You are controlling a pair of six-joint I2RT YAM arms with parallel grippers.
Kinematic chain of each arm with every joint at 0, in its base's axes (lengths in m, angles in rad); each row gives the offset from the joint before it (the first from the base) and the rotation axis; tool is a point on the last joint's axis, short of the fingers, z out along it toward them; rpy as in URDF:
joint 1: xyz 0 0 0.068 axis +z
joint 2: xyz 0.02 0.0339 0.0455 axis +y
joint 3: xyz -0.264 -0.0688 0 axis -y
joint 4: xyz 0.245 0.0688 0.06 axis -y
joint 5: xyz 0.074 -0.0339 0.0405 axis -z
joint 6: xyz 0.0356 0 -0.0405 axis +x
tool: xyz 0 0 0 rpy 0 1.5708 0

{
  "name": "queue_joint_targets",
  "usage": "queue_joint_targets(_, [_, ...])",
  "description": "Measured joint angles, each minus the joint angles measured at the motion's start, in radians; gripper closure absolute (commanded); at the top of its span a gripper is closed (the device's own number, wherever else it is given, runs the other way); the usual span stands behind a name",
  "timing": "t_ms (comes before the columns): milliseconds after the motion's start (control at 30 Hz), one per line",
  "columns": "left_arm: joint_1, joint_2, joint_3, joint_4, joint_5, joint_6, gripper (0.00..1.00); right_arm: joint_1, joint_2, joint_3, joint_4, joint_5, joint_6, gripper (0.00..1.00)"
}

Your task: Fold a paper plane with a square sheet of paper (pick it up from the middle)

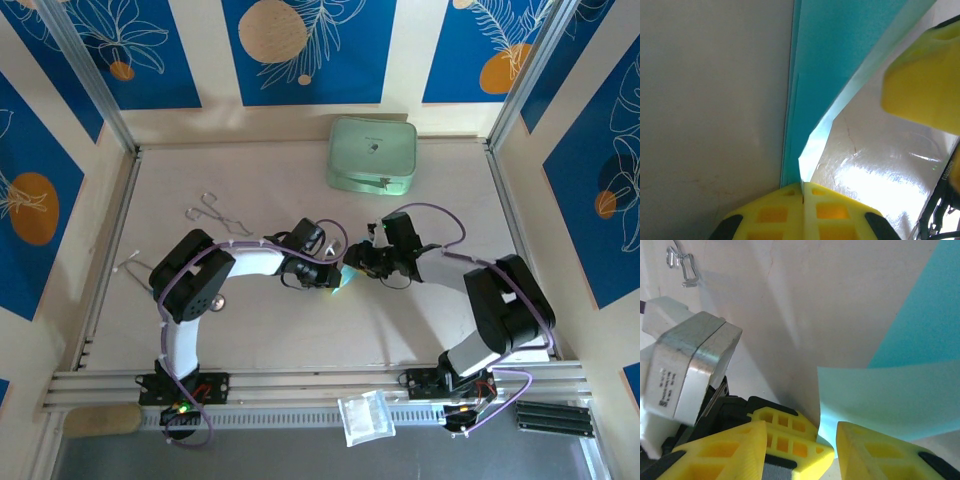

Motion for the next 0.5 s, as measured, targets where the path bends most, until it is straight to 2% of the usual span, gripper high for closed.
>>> queue_joint_targets(133, [0.000,0.000,0.002,-0.002,0.000,0.000,0.95,0.007,0.028,0.014,0.007,0.010,0.019,0.63])
queue_joint_targets(500, [0.000,0.001,0.002,-0.002,0.000,-0.001,0.95,0.013,0.041,0.024,-0.029,0.104,0.040,0.64])
